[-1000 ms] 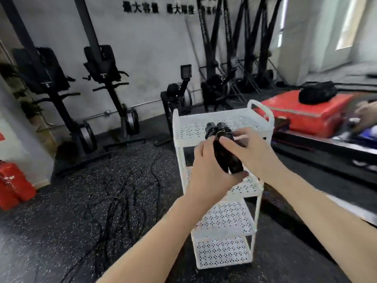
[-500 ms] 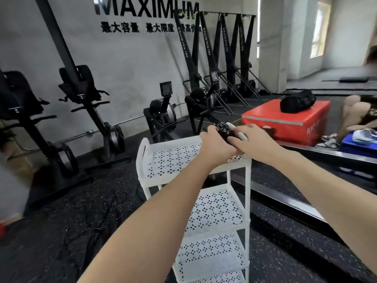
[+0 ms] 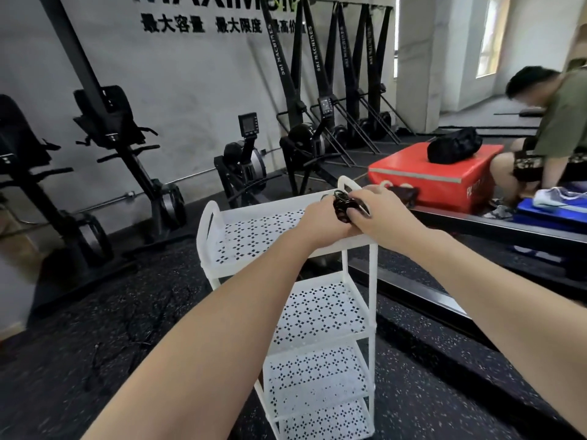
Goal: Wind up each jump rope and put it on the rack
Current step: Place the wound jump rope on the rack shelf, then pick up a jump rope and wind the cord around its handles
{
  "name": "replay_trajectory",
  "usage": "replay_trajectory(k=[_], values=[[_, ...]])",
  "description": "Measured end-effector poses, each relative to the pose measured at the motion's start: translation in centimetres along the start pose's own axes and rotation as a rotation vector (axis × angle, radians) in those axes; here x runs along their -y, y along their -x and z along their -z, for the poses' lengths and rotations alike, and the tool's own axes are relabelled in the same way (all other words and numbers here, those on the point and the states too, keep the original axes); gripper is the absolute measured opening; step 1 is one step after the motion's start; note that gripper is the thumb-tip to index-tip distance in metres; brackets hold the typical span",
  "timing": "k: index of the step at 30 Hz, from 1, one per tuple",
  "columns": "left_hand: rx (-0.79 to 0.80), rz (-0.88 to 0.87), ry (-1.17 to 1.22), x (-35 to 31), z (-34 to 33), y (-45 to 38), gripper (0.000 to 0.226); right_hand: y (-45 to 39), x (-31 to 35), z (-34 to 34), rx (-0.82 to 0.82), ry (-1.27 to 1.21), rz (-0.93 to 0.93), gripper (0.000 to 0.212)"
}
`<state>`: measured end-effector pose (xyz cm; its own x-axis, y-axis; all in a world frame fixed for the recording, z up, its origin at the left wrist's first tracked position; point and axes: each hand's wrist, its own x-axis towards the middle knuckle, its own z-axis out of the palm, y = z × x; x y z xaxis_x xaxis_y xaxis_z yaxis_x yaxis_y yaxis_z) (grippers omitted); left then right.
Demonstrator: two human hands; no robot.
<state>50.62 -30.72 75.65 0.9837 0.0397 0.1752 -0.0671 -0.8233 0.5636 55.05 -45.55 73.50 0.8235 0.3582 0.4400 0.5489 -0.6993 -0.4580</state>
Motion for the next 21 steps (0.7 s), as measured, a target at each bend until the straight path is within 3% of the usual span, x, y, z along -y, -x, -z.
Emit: replay_trajectory(k=[4, 7, 13, 18, 21], values=[[-0.164, -0.106, 0.033, -0.1, 2.1, 6.0, 0.044, 2.9, 3.3, -0.6, -0.267, 0.004, 0.222, 0.026], [-0.336, -0.136, 0.074, 2.5, 3.1, 12.2, 0.038, 6.7, 8.8, -2.2, -0.223, -0.158, 0.285, 0.025], [-0.465, 0.051, 0.102, 13.3, 4.1, 28.3, 0.04, 16.5, 20.4, -10.6, 0.218, -0.418, 0.438, 0.023], [-0.336, 0.388, 0.055, 26.5, 1.6, 39.9, 0.029, 23.9, 27.2, -22.5, 0.662, -0.336, 0.435, 0.015], [-0.258, 0.528, 0.058, 33.4, -0.7, 45.4, 0.029, 27.7, 29.2, -30.5, 0.89, -0.301, 0.392, 0.026]])
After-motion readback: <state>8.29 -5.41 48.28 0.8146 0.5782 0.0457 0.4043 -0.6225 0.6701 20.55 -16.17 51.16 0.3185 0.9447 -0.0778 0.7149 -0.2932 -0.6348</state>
